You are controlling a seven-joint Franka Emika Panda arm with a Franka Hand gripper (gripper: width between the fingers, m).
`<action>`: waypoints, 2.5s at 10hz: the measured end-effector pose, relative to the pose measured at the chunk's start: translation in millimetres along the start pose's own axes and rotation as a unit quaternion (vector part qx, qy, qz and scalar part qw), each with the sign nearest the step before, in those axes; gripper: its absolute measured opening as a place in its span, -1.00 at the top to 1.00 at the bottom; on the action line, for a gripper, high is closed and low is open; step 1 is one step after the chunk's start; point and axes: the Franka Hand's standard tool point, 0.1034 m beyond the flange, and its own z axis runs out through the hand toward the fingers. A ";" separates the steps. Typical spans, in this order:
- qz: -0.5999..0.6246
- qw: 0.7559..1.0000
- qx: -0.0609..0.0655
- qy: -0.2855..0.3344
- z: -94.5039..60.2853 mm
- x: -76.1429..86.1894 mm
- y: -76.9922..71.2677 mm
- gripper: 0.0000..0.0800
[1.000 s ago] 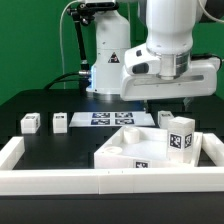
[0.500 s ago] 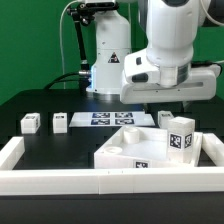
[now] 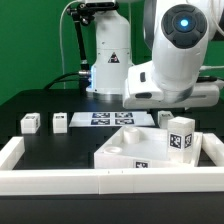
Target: Assemble square table
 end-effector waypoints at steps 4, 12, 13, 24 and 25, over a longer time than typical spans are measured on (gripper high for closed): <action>0.005 1.000 -0.004 0.013 13.8 6.2 6.3 -0.62; 0.012 1.000 -0.002 0.013 13.7 6.5 8.7 0.28; 0.012 1.000 -0.002 0.013 13.6 6.5 8.9 0.28; 0.033 0.998 0.045 0.032 -56.4 -19.8 35.4 0.27; 0.032 0.997 0.044 0.053 -58.7 -14.9 35.3 0.27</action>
Offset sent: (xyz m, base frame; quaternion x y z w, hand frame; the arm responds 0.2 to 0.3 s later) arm -0.0118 0.0013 -0.0060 -0.0022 0.0059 -0.0090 0.9999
